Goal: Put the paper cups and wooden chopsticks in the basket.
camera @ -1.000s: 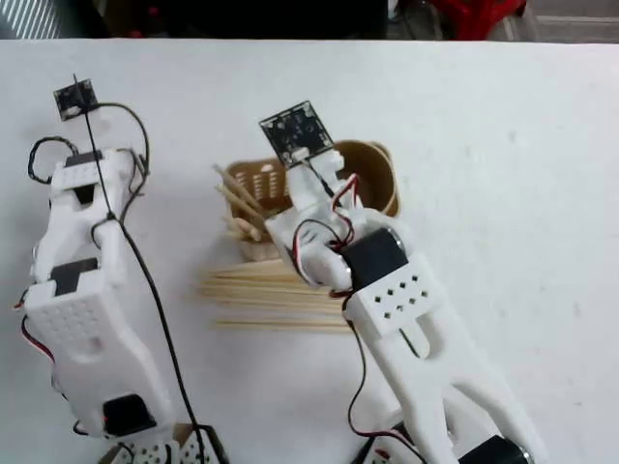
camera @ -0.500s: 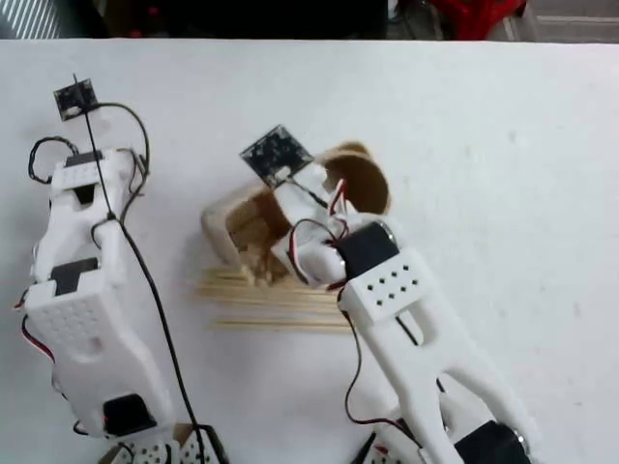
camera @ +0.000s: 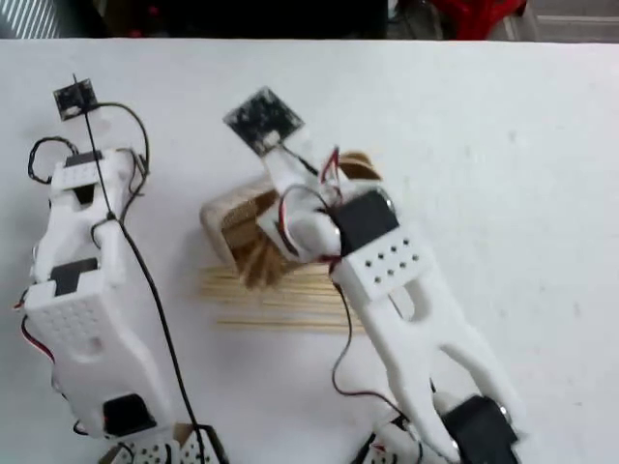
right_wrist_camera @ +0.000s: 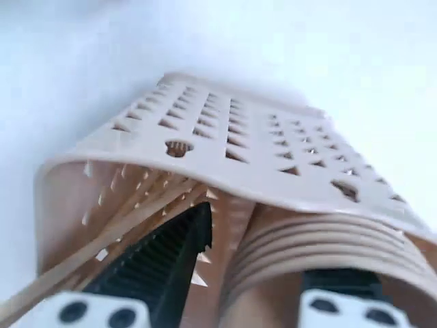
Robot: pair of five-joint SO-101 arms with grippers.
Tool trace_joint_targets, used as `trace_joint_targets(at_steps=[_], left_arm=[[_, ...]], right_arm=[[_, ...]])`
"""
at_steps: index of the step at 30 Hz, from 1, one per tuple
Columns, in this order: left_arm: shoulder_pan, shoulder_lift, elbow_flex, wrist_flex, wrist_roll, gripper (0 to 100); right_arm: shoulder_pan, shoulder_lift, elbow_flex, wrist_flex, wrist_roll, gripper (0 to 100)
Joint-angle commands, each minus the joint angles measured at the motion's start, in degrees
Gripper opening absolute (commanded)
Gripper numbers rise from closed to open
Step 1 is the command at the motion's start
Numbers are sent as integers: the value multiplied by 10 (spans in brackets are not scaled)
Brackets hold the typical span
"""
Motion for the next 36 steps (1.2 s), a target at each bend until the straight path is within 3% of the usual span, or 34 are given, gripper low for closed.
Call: trace_joint_targets(at_steps=[1, 13, 20, 27, 36], left_arm=[[8, -6, -29, 4, -5, 159], [9, -6, -30, 3, -5, 160], [10, -6, -31, 1, -5, 160], [10, -6, -31, 0, -5, 160], [10, -6, -31, -1, -5, 160]], right_arm=[[-9, 46, -141, 33, 4, 205], [0, 327, -547, 141, 6, 205], [6, 379, -764, 209, 7, 207], [6, 292, -680, 210, 18, 208], [2, 40, -340, 208, 28, 204]])
